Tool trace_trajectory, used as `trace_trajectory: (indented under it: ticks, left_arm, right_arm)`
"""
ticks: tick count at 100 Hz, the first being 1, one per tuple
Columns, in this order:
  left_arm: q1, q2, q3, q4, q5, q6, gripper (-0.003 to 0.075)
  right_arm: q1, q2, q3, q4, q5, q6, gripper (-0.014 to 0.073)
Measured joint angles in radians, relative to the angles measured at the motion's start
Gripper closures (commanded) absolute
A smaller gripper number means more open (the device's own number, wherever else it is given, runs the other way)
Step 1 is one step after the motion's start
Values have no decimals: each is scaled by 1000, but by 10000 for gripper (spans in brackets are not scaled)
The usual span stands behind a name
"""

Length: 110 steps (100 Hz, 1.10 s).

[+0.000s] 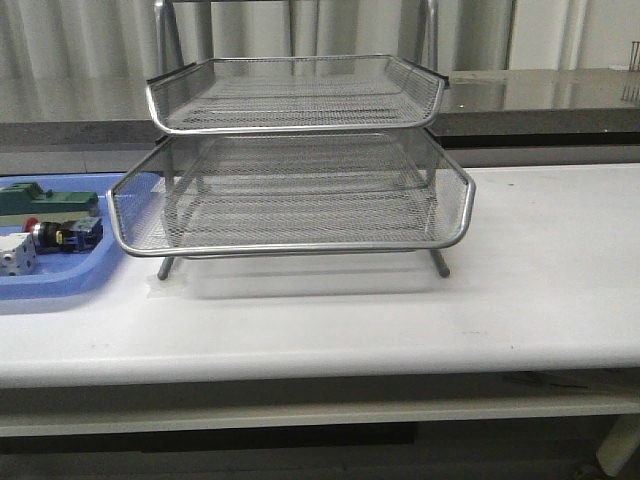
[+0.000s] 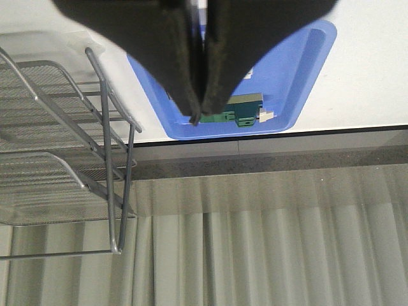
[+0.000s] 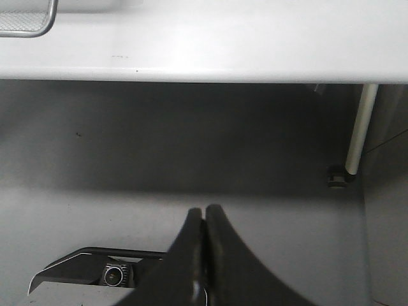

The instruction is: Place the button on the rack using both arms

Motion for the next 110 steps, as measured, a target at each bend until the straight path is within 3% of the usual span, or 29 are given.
trace_trajectory:
  ticks: [90, 110]
  left_arm:
    - [0, 0, 0, -11, -49, 0, 741]
    - [0, 10, -62, -35, 88, 0, 741]
  right_arm:
    - [0, -2, 0, 0, 2, 2, 663]
    - [0, -2, 0, 0, 2, 2, 663]
